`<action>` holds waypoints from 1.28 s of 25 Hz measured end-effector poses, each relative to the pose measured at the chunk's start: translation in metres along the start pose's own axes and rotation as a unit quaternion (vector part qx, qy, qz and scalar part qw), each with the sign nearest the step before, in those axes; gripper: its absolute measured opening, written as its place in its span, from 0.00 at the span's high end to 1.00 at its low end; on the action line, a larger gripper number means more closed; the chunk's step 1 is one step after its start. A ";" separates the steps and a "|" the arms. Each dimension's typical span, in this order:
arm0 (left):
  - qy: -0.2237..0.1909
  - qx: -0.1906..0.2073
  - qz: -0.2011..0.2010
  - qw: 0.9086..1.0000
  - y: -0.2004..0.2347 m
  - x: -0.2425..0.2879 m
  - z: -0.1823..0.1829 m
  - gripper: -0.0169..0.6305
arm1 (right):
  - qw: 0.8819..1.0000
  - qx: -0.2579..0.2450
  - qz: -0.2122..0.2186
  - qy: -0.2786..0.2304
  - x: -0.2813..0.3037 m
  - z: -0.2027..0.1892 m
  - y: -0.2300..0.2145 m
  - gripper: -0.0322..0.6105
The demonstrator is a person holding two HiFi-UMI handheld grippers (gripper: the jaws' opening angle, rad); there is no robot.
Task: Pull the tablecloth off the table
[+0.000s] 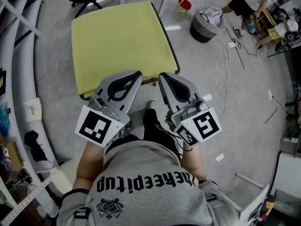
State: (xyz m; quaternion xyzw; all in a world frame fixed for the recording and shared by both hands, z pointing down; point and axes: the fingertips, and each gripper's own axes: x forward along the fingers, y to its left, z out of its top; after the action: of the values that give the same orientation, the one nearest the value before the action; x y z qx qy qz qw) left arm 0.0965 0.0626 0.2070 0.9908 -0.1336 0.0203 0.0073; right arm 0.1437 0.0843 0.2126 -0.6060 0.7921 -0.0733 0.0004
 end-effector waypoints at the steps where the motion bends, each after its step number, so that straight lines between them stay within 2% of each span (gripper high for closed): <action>1: 0.001 0.001 0.001 1.000 0.001 0.007 0.000 0.95 | 1.000 0.000 0.001 0.001 0.002 0.001 -0.007 0.93; 8: 0.005 -0.013 0.013 1.000 0.011 0.053 -0.002 0.95 | 1.000 0.002 0.003 0.012 0.015 0.003 -0.061 0.93; 21: 0.024 -0.040 0.066 0.997 0.036 0.126 -0.021 0.95 | 0.998 0.008 0.023 0.060 0.047 -0.018 -0.154 0.93; 32: 0.051 -0.059 0.098 0.992 0.053 0.155 -0.048 0.95 | 0.990 0.052 0.008 0.131 0.071 -0.084 -0.222 0.91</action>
State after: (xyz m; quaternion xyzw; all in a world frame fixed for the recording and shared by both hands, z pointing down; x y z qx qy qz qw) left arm 0.2303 -0.0289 0.2619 0.9685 -0.2304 0.0636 0.0705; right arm 0.3300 -0.0310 0.3277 -0.5842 0.7851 -0.1932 -0.0707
